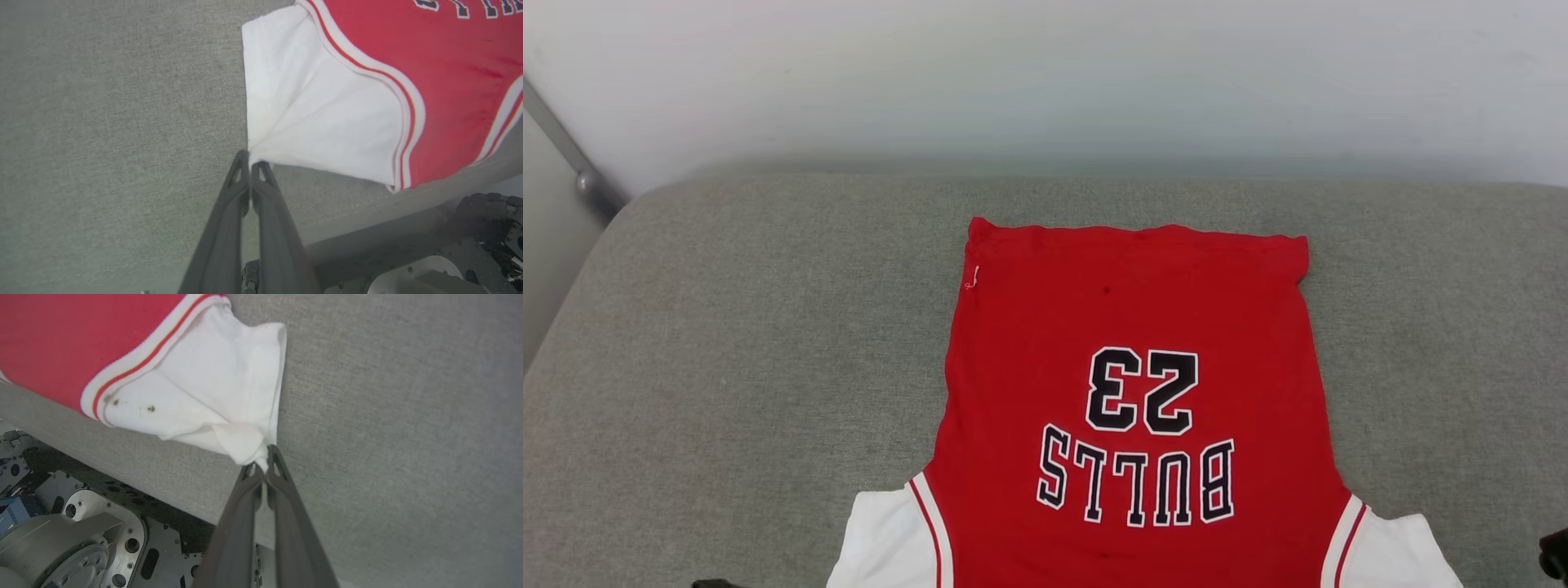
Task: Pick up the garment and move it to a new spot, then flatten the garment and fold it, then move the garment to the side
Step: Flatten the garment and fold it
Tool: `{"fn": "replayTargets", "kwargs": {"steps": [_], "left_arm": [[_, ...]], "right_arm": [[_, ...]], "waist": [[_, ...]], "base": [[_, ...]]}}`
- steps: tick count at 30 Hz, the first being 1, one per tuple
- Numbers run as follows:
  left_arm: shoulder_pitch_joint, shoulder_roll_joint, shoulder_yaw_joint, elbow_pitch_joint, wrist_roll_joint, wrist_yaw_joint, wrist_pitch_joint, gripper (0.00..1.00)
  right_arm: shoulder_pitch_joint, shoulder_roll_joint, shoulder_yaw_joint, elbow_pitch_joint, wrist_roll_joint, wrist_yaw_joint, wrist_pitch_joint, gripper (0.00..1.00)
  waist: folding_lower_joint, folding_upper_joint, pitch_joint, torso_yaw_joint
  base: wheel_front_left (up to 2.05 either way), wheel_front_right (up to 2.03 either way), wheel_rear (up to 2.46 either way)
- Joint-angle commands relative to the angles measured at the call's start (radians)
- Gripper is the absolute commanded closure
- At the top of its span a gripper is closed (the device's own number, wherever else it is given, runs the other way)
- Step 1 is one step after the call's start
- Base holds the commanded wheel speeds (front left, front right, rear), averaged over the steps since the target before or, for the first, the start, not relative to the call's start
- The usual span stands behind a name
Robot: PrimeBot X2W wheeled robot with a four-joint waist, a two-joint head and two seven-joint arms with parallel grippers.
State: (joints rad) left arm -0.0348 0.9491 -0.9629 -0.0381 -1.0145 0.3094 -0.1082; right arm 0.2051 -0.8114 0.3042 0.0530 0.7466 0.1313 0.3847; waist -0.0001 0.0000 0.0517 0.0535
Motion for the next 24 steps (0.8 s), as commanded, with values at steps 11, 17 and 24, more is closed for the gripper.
{"fn": "replayTargets", "kwargs": {"steps": [11,17,24], "left_arm": [[-0.103,-0.031,0.011,-0.064,0.076,0.026,0.0,1.0],[-0.18,-0.041,0.02,-0.1,0.137,0.038,-0.005,1.0],[-0.274,-0.096,0.022,-0.125,0.211,0.045,-0.015,1.0]], "right_arm": [[-0.136,-0.104,-0.246,-0.207,-0.015,-0.001,0.132,0.0],[-0.385,-0.209,-0.278,-0.248,0.025,-0.001,0.272,0.0],[-0.803,-0.265,-0.128,-0.173,0.099,-0.001,0.624,0.0]], "waist": [[0.0001,0.0,0.109,0.049],[0.0001,0.0,0.213,0.109],[0.0001,0.0,0.374,0.207]], "base": [[0.0,0.0,0.0],[0.0,0.0,0.0],[0.0,0.0,0.0]]}}
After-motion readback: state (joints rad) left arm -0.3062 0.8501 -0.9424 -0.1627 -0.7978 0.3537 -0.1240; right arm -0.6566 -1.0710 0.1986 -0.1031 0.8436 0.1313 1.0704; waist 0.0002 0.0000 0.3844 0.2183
